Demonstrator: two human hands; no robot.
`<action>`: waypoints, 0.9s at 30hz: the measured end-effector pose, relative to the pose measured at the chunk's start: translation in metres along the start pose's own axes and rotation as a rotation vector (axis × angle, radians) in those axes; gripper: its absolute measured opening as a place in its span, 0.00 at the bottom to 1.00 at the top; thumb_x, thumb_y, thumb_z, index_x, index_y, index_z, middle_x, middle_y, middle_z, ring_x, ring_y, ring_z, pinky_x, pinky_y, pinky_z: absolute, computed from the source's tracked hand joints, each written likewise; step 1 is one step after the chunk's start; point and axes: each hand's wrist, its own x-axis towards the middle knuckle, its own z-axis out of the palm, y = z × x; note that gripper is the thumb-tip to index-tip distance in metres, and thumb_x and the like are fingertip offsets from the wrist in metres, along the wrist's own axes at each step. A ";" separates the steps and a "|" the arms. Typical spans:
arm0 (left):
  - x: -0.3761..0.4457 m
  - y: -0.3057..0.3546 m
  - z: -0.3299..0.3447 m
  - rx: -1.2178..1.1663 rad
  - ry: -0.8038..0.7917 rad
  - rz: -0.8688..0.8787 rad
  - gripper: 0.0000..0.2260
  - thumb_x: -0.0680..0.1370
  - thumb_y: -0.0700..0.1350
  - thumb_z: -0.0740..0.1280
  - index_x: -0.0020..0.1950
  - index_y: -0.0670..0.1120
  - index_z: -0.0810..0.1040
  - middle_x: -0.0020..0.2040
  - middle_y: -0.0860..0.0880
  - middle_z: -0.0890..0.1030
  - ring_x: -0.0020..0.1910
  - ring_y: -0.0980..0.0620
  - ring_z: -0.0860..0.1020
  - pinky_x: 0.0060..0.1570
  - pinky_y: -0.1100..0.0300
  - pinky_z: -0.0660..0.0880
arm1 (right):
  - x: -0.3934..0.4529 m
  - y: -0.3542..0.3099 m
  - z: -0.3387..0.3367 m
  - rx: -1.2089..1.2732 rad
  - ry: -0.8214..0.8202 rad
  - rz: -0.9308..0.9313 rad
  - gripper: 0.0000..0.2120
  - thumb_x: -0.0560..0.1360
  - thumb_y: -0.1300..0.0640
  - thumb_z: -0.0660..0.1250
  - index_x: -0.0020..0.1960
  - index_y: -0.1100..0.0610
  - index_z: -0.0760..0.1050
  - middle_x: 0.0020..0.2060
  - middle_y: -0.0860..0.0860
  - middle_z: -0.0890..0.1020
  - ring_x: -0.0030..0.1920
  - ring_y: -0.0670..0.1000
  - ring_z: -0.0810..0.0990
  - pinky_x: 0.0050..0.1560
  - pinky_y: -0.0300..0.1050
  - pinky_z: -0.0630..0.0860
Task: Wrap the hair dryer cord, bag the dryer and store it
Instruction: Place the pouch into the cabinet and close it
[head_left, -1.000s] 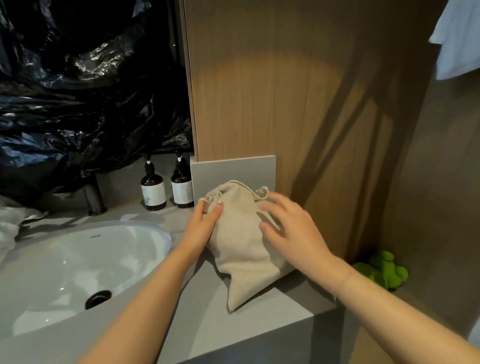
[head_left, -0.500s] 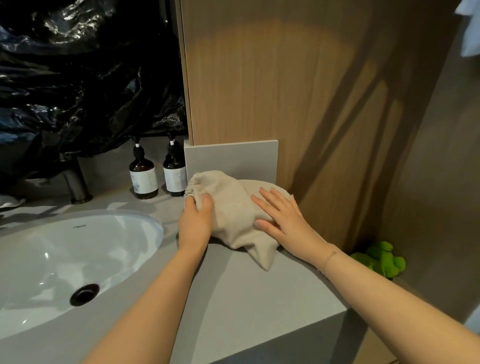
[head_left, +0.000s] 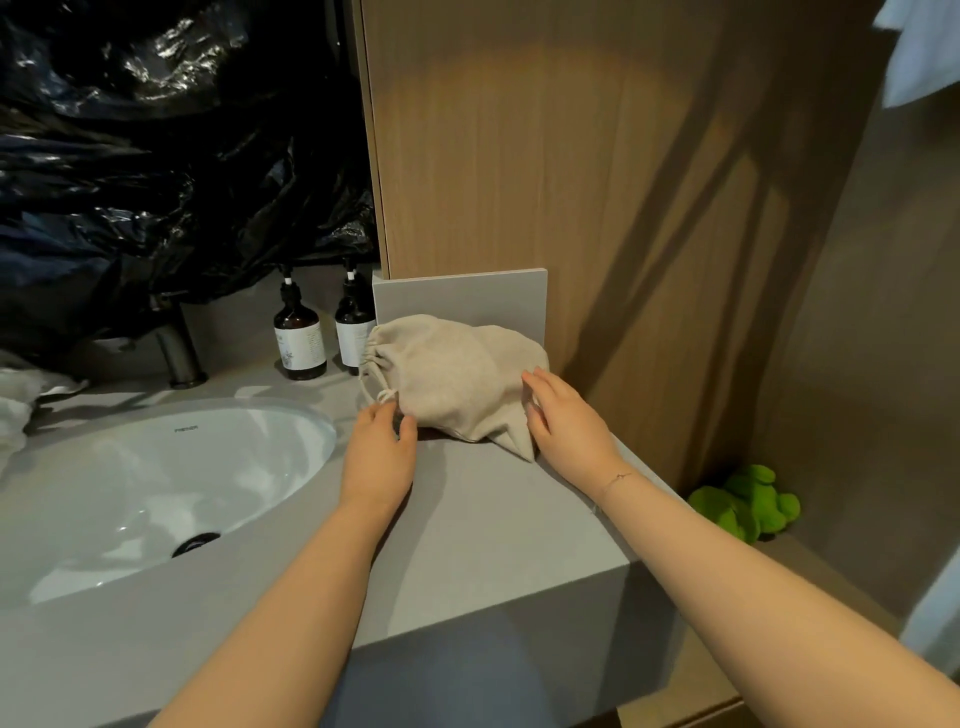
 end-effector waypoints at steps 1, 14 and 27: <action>-0.010 0.000 -0.002 0.033 -0.001 0.024 0.16 0.82 0.44 0.58 0.68 0.40 0.73 0.65 0.39 0.73 0.61 0.41 0.72 0.57 0.52 0.68 | -0.006 -0.001 -0.002 -0.014 0.012 -0.006 0.21 0.83 0.54 0.54 0.75 0.54 0.61 0.75 0.51 0.64 0.72 0.52 0.66 0.70 0.44 0.65; -0.108 0.036 -0.002 0.253 -0.207 0.292 0.16 0.79 0.45 0.62 0.65 0.46 0.77 0.62 0.45 0.78 0.62 0.43 0.75 0.61 0.51 0.72 | -0.097 -0.014 -0.042 -0.052 -0.064 -0.135 0.18 0.80 0.54 0.56 0.69 0.54 0.71 0.66 0.50 0.75 0.64 0.51 0.73 0.64 0.46 0.73; -0.172 0.104 0.050 0.233 -0.278 0.545 0.13 0.81 0.47 0.60 0.63 0.48 0.77 0.60 0.49 0.78 0.59 0.50 0.75 0.59 0.53 0.72 | -0.188 0.054 -0.098 -0.157 -0.039 -0.036 0.19 0.82 0.50 0.55 0.72 0.50 0.67 0.70 0.46 0.71 0.69 0.46 0.69 0.65 0.40 0.69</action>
